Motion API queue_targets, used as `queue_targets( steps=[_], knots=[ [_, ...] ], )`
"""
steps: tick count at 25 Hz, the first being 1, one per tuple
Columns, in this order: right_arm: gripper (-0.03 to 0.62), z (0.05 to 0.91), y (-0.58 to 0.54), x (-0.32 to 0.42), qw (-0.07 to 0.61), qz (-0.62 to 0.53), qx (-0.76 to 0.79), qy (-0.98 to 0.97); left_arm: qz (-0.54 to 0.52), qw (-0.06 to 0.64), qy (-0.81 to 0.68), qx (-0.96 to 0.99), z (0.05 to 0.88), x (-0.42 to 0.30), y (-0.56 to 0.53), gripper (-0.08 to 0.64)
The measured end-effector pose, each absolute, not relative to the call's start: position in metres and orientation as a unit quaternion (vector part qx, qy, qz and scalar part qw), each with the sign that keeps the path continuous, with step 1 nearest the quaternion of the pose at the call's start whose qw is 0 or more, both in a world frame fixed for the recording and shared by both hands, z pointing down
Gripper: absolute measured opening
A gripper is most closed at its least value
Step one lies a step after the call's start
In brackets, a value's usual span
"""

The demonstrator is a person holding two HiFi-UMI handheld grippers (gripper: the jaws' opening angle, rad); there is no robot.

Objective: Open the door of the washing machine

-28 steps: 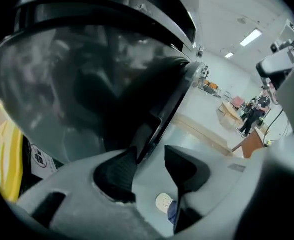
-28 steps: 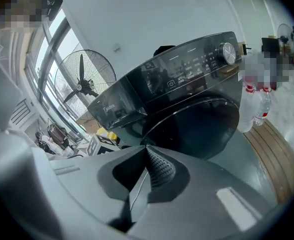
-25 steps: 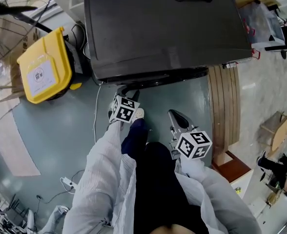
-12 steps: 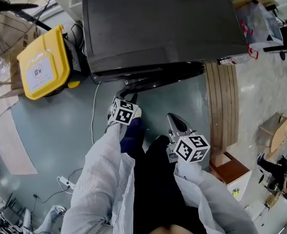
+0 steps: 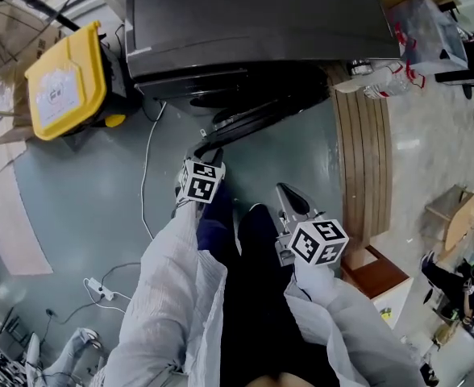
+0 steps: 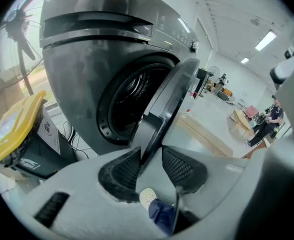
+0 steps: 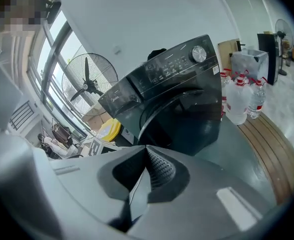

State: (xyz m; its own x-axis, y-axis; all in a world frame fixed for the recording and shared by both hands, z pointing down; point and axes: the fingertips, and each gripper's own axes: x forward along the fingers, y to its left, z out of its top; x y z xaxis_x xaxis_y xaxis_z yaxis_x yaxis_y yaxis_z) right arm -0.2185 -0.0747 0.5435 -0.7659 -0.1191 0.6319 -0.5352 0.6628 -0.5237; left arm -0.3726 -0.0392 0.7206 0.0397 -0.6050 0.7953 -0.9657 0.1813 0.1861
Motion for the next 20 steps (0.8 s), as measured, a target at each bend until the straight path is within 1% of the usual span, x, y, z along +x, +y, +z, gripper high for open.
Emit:
queue_targets(
  steps=[7,13,17,20],
  knots=[
    [0.012,0.543,-0.055,-0.181,0.268,0.361,0.171,-0.877,0.206,0.406,-0.668,0.589,0.725,-0.322,-0.021,0.132],
    [0.012,0.548,-0.034,-0.137,0.267,0.366,0.159,-0.877,0.192,0.407,-0.678,0.581,0.728,-0.275,-0.011,0.121],
    [0.012,0.551,-0.032,-0.108,0.265,0.369,0.165,-0.876,0.196,0.424,-0.660,0.589,0.730,-0.234,-0.004,0.112],
    [0.012,0.554,-0.038,-0.091,0.260,0.371,0.176,-0.874,0.200,0.412,-0.652,0.604,0.730,-0.206,-0.007,0.104]
  ],
)
